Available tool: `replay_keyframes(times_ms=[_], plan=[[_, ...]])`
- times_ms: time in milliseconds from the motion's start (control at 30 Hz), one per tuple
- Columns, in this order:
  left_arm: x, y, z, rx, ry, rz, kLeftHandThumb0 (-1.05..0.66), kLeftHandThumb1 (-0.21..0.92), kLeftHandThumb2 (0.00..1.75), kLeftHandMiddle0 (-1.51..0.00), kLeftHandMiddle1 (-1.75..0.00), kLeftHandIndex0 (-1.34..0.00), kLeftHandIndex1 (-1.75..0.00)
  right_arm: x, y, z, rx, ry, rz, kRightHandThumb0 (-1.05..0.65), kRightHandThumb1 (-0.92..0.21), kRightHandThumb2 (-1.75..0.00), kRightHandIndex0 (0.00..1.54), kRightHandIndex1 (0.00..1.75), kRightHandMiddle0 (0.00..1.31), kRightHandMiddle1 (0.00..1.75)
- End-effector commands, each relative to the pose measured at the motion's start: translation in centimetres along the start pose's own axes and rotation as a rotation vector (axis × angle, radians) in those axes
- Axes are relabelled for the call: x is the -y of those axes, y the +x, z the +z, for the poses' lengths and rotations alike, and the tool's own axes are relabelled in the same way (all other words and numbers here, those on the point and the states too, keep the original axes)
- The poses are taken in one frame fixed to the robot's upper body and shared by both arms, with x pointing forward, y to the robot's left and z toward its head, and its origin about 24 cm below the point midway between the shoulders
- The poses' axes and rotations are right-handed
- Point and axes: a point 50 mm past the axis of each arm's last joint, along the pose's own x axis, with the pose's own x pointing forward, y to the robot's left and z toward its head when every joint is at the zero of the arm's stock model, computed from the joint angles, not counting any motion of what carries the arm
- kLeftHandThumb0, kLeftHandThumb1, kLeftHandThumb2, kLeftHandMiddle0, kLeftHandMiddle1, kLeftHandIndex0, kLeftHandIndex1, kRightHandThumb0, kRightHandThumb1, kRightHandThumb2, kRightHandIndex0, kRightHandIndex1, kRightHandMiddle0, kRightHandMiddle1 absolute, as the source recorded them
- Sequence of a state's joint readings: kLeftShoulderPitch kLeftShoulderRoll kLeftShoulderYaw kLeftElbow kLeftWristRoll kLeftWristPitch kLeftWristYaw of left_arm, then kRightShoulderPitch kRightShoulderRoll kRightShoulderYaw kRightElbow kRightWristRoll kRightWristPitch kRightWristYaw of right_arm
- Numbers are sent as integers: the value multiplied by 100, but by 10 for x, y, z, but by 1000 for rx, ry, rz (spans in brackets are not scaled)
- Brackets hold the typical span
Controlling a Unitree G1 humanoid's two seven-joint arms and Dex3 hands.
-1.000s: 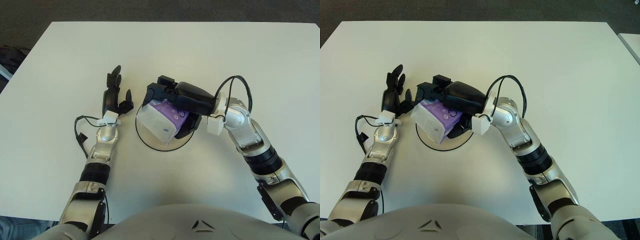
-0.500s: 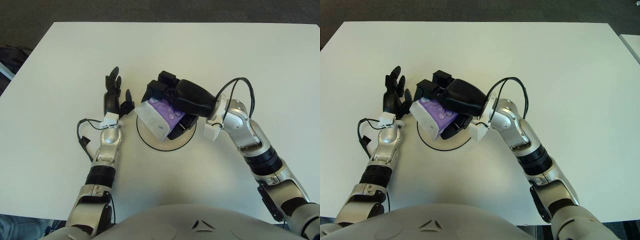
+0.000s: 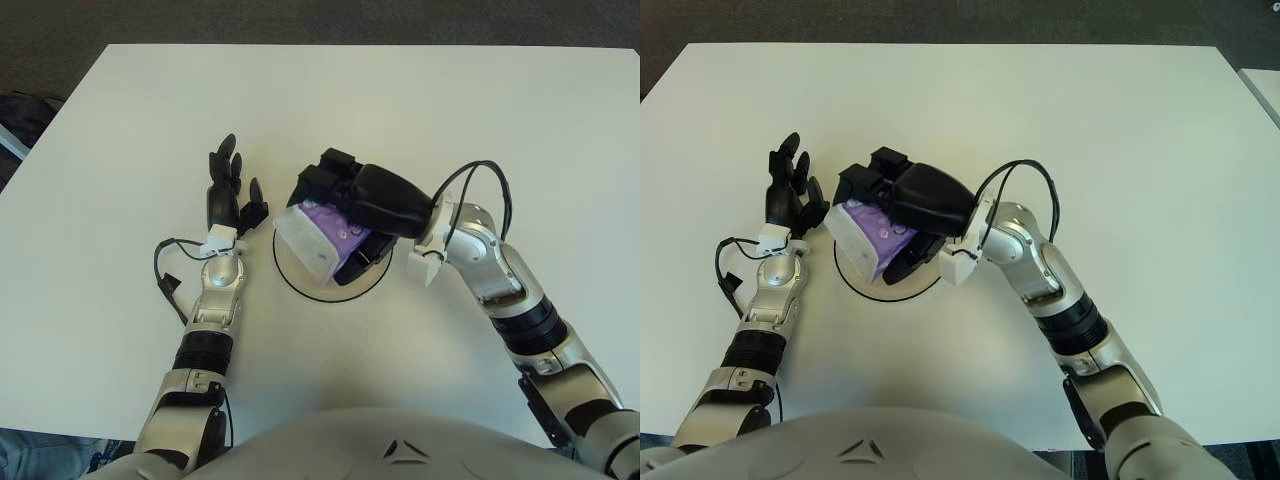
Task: Put the tissue paper into the plate.
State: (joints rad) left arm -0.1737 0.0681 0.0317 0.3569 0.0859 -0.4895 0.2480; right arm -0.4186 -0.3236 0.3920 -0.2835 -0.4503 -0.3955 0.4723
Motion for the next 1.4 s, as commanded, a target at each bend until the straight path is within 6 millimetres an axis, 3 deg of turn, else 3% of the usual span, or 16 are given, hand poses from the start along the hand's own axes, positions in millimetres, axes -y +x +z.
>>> replay_keyframes(times_ms=[0,1367], plan=[[11,-72,-58,-339,0,-9,-70,92,81,-30,0,0,-57,3,0,8,37,-27,-23,-80,-92,-44,0,106,0,153],[7,-73,-57,-335,1,-7,-70,92,81,-30,0,0,-57,3,3,11,41,-27,-24,-80,-92,-44,0,106,0,153]])
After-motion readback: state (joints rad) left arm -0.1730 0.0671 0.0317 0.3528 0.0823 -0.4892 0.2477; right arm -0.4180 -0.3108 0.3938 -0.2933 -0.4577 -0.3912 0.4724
